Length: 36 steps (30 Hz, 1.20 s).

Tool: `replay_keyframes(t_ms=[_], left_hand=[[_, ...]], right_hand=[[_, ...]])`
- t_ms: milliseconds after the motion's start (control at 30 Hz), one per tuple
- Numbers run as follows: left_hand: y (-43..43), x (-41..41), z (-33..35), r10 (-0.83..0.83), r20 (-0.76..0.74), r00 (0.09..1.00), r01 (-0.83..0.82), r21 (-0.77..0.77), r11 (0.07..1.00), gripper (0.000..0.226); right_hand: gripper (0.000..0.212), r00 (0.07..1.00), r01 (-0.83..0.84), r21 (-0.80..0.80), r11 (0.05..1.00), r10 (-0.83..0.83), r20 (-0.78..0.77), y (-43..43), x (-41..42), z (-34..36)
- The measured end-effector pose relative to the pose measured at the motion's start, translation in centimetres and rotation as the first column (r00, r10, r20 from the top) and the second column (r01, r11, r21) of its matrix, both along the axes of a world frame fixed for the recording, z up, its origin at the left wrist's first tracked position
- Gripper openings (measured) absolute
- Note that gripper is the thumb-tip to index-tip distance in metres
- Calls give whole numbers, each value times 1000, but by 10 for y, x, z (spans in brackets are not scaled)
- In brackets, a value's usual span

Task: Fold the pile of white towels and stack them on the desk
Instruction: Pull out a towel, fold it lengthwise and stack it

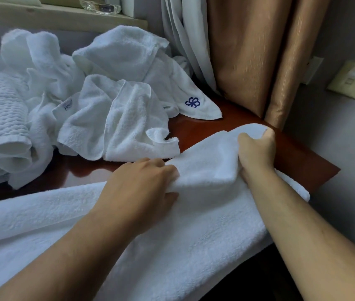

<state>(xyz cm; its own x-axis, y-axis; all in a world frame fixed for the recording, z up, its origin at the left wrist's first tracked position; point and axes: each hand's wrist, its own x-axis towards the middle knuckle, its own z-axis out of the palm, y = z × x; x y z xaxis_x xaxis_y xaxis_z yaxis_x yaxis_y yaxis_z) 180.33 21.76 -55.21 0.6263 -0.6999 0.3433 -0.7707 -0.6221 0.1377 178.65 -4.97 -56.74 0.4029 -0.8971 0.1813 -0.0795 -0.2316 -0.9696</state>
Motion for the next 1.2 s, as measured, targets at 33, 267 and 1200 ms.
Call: replay_keyframes(t_ms=[33, 267, 1200], left_hand=[[-1, 1, -2, -5, -7, 1000, 5, 14, 1000, 31], [-8, -4, -11, 14, 45, 999, -17, 58, 998, 28], [-12, -27, 1, -54, 16, 998, 51, 152, 987, 34]], right_hand=[[40, 992, -80, 1, 997, 79, -96, -3, -1, 4], [21, 907, -260, -174, 950, 178, -383, -23, -34, 8], [36, 954, 6, -654, 757, -200, -223, -9, -50, 1]])
